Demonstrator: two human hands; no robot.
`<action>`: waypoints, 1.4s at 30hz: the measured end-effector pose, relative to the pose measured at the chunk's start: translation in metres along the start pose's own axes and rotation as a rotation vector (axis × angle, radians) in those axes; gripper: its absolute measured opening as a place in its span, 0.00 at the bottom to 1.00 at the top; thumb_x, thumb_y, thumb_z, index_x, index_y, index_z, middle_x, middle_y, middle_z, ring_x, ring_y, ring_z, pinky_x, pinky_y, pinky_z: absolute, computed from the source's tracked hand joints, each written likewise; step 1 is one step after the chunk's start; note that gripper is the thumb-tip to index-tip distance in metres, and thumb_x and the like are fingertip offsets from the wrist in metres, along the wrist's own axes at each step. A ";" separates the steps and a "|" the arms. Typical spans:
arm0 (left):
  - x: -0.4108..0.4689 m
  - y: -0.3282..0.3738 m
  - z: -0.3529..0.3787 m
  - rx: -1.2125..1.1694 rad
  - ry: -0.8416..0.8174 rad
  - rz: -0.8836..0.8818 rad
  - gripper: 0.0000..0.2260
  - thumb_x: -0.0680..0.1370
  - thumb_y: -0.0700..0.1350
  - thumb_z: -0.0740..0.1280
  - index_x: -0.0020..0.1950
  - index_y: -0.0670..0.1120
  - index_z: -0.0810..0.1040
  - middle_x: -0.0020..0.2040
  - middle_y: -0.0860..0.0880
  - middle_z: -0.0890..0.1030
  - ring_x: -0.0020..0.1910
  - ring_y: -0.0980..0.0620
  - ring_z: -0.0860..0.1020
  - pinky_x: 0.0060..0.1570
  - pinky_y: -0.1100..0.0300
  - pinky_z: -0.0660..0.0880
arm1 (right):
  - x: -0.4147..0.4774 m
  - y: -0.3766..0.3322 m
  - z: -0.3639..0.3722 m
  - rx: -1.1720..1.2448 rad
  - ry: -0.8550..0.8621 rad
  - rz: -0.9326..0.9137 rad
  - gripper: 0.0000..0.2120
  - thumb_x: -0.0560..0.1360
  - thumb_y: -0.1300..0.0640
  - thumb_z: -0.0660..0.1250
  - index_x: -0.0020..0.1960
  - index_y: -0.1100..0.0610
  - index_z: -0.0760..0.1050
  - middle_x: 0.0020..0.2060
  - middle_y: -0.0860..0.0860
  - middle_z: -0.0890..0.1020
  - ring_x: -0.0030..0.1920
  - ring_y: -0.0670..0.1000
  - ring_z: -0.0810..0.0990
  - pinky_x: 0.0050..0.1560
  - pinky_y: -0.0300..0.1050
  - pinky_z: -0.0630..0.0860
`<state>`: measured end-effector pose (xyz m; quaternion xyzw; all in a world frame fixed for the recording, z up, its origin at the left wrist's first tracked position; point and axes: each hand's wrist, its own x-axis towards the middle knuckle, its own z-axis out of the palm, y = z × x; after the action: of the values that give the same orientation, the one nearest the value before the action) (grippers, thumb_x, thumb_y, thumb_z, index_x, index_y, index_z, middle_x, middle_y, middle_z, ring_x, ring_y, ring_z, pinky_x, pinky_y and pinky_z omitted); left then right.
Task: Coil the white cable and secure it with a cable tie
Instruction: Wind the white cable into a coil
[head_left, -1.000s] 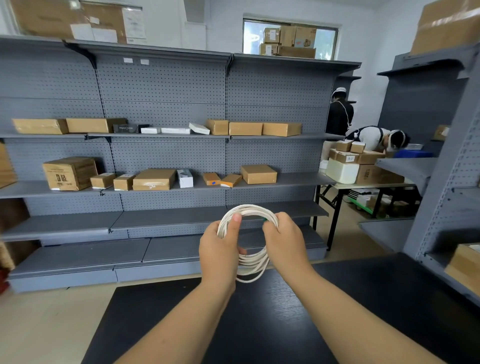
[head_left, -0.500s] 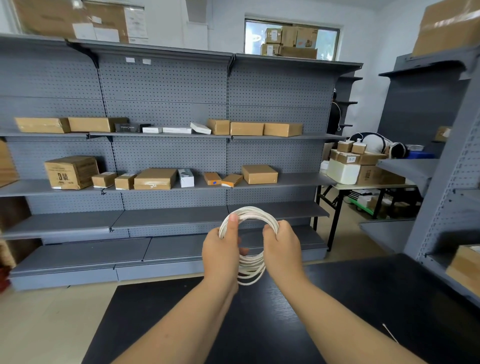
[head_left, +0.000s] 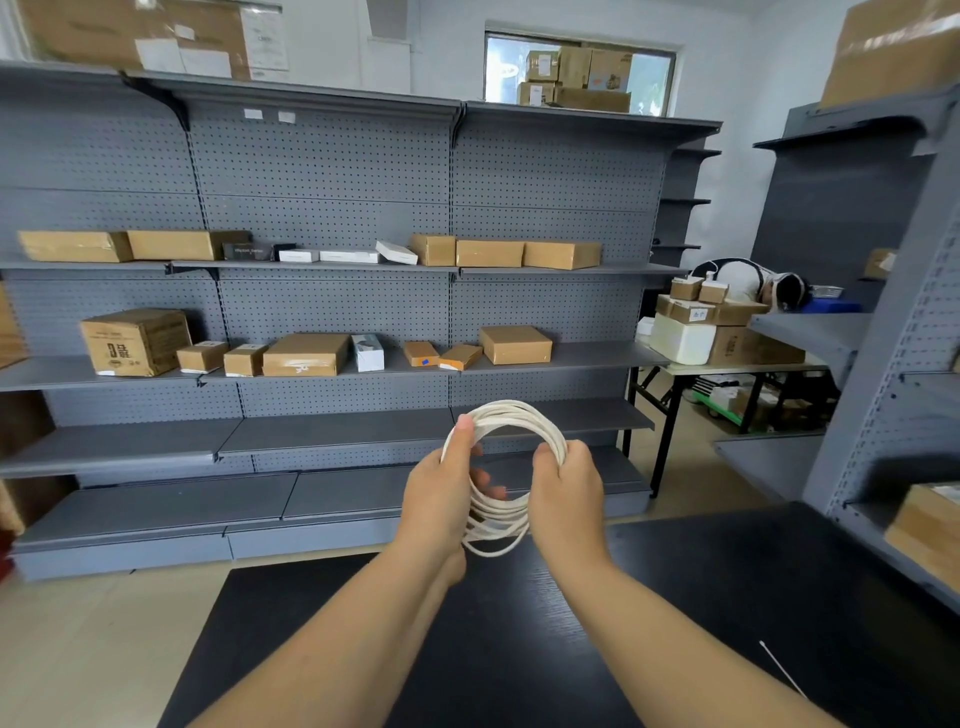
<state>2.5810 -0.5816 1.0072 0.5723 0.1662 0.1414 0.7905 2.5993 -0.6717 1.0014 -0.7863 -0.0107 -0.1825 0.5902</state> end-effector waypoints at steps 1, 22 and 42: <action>-0.001 0.001 0.001 -0.035 0.017 -0.020 0.18 0.75 0.60 0.63 0.42 0.45 0.78 0.30 0.49 0.72 0.26 0.51 0.76 0.32 0.60 0.72 | -0.002 0.000 0.001 0.012 0.002 -0.007 0.09 0.79 0.57 0.56 0.44 0.62 0.68 0.38 0.53 0.73 0.40 0.53 0.70 0.40 0.45 0.63; 0.010 0.015 -0.017 0.545 0.049 0.652 0.22 0.80 0.52 0.56 0.28 0.48 0.56 0.21 0.54 0.58 0.24 0.55 0.58 0.26 0.60 0.54 | 0.005 -0.004 -0.019 -0.585 -0.231 -0.407 0.29 0.71 0.41 0.65 0.68 0.49 0.61 0.60 0.50 0.67 0.58 0.53 0.73 0.56 0.47 0.71; 0.019 0.005 -0.012 0.408 0.090 0.469 0.25 0.78 0.60 0.53 0.29 0.44 0.67 0.26 0.50 0.70 0.29 0.49 0.68 0.34 0.55 0.66 | -0.011 -0.014 0.002 -0.124 -0.220 -0.155 0.06 0.79 0.54 0.59 0.51 0.57 0.68 0.40 0.48 0.74 0.42 0.51 0.72 0.41 0.45 0.68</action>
<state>2.5930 -0.5615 1.0066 0.7349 0.0896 0.3089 0.5970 2.5862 -0.6628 1.0108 -0.8334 -0.1246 -0.1405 0.5198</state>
